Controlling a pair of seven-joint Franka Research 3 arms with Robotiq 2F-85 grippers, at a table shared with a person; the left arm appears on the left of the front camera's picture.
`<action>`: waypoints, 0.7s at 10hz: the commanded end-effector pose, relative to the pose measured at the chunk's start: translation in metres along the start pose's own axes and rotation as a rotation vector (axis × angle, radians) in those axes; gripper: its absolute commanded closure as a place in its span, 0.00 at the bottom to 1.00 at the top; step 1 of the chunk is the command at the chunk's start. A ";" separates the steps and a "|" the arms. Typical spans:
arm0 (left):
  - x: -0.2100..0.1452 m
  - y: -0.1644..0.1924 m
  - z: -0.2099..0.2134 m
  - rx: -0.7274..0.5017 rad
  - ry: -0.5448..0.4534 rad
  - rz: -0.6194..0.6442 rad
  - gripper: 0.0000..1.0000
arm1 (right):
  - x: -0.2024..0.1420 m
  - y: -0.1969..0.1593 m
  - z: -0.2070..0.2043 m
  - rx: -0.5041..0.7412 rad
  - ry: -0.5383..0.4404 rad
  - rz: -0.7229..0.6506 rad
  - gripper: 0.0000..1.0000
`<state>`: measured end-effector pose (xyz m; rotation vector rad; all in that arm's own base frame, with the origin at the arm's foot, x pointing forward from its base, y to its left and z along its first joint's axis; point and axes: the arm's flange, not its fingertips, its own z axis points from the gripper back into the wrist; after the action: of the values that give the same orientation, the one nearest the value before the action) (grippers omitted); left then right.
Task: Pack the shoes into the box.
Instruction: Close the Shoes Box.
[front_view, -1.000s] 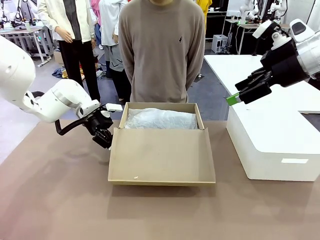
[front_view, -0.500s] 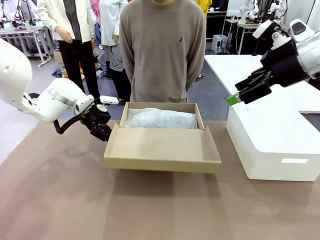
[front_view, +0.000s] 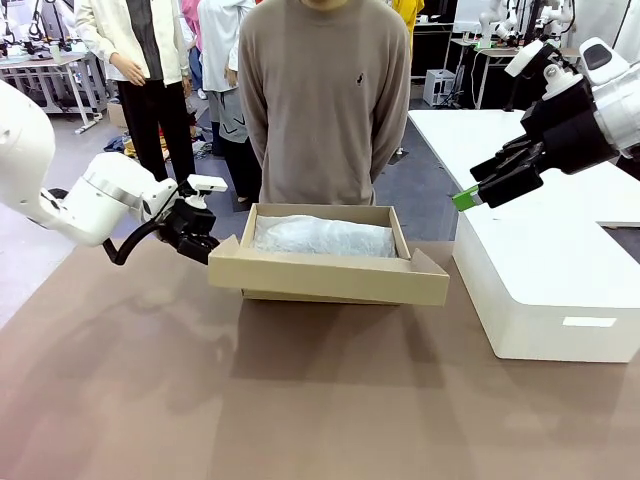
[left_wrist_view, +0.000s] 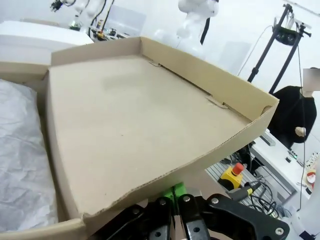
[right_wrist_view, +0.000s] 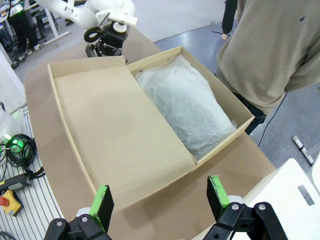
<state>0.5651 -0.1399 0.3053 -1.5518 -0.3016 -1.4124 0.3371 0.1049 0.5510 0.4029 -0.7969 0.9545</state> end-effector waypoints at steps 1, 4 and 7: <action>0.010 -0.016 0.003 0.059 -0.078 -0.049 1.00 | 0.000 -0.002 -0.001 0.014 -0.015 0.002 0.00; 0.022 -0.031 0.007 0.092 -0.124 -0.077 1.00 | 0.000 -0.002 -0.001 0.014 -0.015 0.002 0.00; 0.032 -0.043 0.007 0.323 -0.126 -0.055 1.00 | 0.000 -0.002 -0.001 0.014 -0.015 0.002 0.00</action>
<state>0.5630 -0.1202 0.3514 -1.4773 -0.5528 -1.2823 0.3371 0.1049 0.5509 0.4029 -0.7967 0.9545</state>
